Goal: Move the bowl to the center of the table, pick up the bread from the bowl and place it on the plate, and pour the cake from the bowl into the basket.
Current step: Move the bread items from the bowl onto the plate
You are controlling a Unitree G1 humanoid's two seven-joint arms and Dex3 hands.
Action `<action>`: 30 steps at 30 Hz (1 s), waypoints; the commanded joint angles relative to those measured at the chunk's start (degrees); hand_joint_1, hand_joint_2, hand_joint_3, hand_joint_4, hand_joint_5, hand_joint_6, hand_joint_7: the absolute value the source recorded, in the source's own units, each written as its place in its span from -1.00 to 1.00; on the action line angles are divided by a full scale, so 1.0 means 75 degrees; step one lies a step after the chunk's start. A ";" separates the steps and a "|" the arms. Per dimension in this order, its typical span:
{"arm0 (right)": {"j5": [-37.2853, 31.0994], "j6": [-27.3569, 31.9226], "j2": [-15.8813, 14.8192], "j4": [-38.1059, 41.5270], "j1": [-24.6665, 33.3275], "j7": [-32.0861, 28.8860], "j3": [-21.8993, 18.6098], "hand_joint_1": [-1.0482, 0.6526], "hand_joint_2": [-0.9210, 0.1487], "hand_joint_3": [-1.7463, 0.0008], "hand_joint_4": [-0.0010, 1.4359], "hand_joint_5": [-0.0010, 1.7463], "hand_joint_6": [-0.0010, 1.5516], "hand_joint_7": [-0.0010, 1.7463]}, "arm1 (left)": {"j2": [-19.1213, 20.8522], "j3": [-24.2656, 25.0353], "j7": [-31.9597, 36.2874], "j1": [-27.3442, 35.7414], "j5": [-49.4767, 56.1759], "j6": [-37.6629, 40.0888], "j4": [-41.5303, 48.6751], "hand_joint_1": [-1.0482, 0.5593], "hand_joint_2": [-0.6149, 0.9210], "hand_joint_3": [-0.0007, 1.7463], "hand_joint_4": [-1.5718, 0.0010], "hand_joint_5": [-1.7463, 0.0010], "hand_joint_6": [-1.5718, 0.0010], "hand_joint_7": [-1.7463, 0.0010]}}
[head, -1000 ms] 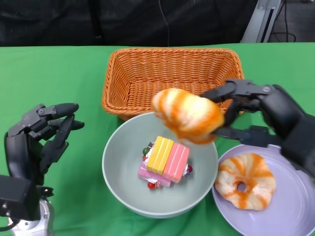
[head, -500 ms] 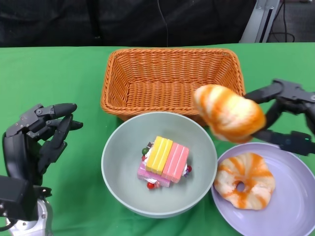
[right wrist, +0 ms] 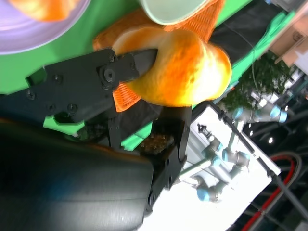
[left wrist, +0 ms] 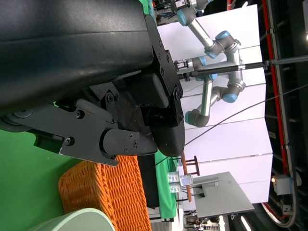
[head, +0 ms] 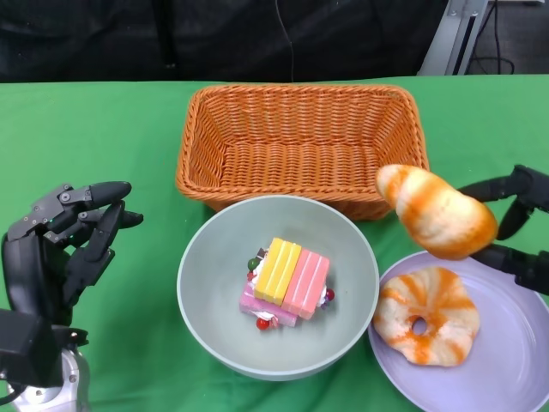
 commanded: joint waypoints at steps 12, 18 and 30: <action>-0.1577 -0.1588 -0.0616 0.2147 0.0023 -0.2236 -0.0173 0.00 -0.94 0.92 0.11 0.97 0.07 0.16 | 0.0213 0.0107 -0.0010 0.0058 0.0036 -0.0031 -0.0038 0.05 1.00 -0.68 -0.24 0.07 -0.38 0.53; -0.1881 -0.1552 -0.0730 0.2502 -0.0027 -0.2698 -0.0053 0.01 -0.93 0.94 0.13 0.92 0.09 0.13 | 0.0199 0.0129 -0.0055 0.0075 -0.0016 0.0036 -0.0090 0.02 1.00 -0.71 -0.24 0.09 -0.39 0.54; -0.1812 -0.1778 -0.0948 0.3018 -0.0093 -0.2856 0.0269 0.03 -0.95 0.96 0.11 0.84 0.11 -0.01 | 0.0170 0.0147 -0.0040 0.0091 0.0001 0.0014 -0.0138 0.04 1.00 -0.69 -0.24 0.09 -0.40 0.57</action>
